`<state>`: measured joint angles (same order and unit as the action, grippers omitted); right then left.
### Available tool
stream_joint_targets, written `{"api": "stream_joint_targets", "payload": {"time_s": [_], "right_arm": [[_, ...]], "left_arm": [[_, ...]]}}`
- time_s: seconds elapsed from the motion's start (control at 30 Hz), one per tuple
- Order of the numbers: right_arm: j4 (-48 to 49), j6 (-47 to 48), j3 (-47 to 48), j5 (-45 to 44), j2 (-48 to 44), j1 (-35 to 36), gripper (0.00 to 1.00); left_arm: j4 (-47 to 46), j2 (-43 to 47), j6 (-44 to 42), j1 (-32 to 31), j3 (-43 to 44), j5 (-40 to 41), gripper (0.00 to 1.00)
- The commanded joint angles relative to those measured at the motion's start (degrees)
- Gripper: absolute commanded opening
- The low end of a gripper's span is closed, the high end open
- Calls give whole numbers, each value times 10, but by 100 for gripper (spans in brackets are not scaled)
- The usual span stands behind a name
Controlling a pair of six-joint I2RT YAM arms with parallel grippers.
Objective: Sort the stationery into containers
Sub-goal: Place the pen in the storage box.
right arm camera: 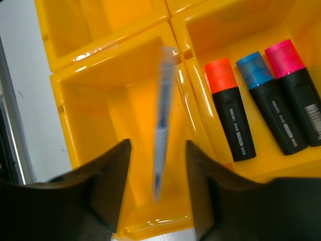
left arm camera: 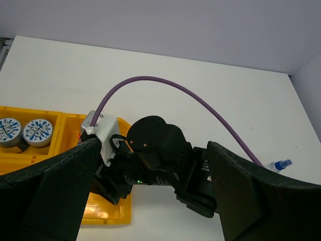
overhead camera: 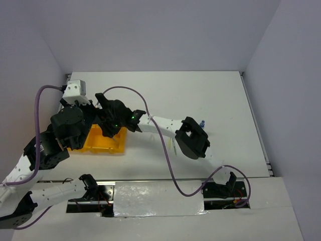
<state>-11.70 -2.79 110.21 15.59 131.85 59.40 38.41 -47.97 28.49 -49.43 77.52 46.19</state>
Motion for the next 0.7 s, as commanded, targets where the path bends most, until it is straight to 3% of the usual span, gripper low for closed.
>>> {"api": "stream_joint_targets", "payload": {"time_s": [0.0, 0.13, 0.27, 0.4, 0.5, 0.57, 0.67], "right_arm": [[10, 2, 26, 0, -19, 5, 58], [31, -8, -4, 1, -66, 6, 71], [30, -18, -57, -40, -149, 0, 71], [19, -65, -227, -141, -329, -30, 70], [-104, -122, -286, -311, -406, -47, 66], [-208, -188, -327, -355, -425, -71, 63], [-216, -235, -427, -362, -476, -110, 55]], "left_arm": [[-11, -5, -12, -3, 1, -10, 99], [-11, 3, -10, -3, -1, -8, 99], [-12, 13, -1, -3, -7, 9, 99], [-16, 9, -1, -2, -11, 2, 99], [-24, 0, -4, -1, -13, -21, 99], [-19, -21, -7, -1, -4, -46, 99], [7, -54, -9, -1, 6, -72, 99]]}}
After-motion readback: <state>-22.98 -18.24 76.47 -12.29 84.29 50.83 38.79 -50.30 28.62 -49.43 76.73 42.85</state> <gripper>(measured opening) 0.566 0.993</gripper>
